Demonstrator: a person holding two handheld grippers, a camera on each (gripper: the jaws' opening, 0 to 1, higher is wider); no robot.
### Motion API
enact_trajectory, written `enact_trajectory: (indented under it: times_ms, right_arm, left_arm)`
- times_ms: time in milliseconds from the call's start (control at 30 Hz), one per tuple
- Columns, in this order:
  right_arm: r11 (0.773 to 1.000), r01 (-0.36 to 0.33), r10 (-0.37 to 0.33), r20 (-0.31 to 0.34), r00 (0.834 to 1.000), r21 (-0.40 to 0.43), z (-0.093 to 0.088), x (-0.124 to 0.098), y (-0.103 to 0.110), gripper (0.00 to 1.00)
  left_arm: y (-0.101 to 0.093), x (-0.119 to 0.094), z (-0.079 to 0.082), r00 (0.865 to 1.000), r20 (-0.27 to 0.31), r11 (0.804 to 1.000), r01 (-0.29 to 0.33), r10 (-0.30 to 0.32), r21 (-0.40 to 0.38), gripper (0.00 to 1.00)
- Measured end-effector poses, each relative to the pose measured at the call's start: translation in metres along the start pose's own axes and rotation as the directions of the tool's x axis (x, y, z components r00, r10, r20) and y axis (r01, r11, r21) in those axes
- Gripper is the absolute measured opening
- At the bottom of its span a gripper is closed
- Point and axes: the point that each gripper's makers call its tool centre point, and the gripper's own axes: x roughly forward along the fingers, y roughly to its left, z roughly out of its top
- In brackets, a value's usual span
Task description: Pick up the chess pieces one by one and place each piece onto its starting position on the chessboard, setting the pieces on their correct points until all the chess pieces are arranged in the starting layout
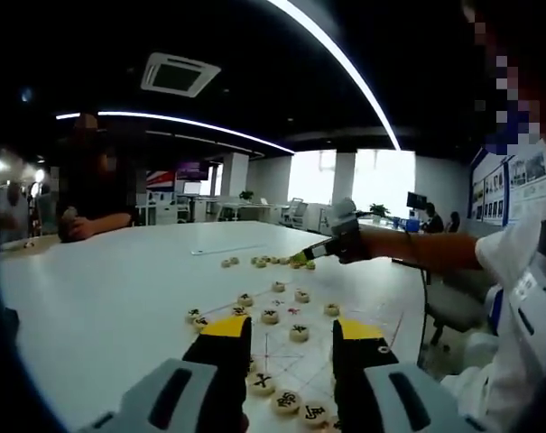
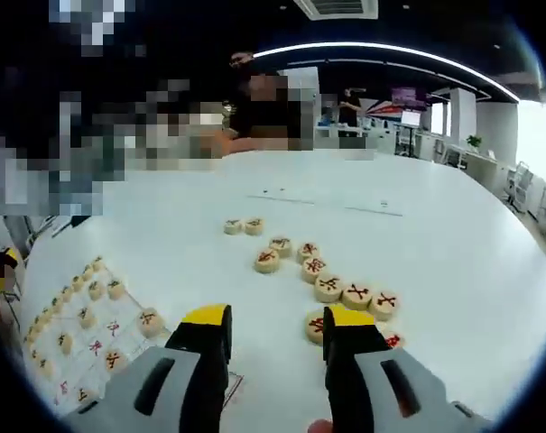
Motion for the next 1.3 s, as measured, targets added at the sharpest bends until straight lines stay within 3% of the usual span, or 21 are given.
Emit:
enact_trajectory:
  times_ms: [200, 433, 533, 733, 800, 867, 1067, 1300]
  right_arm:
    - [0.999, 0.012, -0.011, -0.025, 1.000, 0.041, -0.001, 0.019, -0.011, 0.39]
    - [0.997, 0.075, -0.075, -0.063, 0.995, -0.013, -0.002, 0.029, -0.024, 0.39]
    - [0.996, 0.091, -0.092, -0.067, 0.993, -0.020, 0.006, 0.041, -0.039, 0.39]
    - [0.994, 0.105, -0.108, -0.077, 0.991, -0.042, 0.007, 0.052, -0.047, 0.36]
    - [0.992, 0.121, -0.124, -0.074, 0.990, -0.046, 0.008, 0.050, -0.050, 0.32]
    - [0.991, 0.130, -0.133, -0.069, 0.989, -0.044, 0.008, 0.050, -0.053, 0.20]
    - [0.991, 0.124, -0.128, -0.069, 0.989, -0.048, -0.002, 0.047, -0.042, 0.20]
    - [0.993, 0.110, -0.112, -0.046, 0.993, -0.050, 0.009, 0.042, -0.041, 0.20]
  left_arm:
    - [0.003, 0.001, -0.002, 1.000, -0.003, 1.000, -0.007, 0.007, -0.005, 0.37]
    - [0.007, 0.000, -0.001, 1.000, 0.005, 1.000, -0.022, 0.022, -0.010, 0.37]
    - [0.007, 0.000, -0.001, 1.000, 0.005, 1.000, -0.021, 0.021, -0.011, 0.37]
    - [0.007, 0.001, -0.002, 1.000, 0.003, 1.000, -0.017, 0.017, -0.014, 0.37]
    - [0.007, 0.000, -0.002, 1.000, 0.002, 1.000, -0.018, 0.018, -0.013, 0.37]
    - [0.007, 0.000, -0.001, 1.000, 0.005, 1.000, -0.018, 0.018, -0.014, 0.36]
    - [0.007, 0.000, -0.001, 1.000, 0.005, 1.000, -0.017, 0.017, -0.015, 0.36]
    - [0.005, 0.000, 0.000, 1.000, 0.008, 1.000, -0.013, 0.013, -0.013, 0.36]
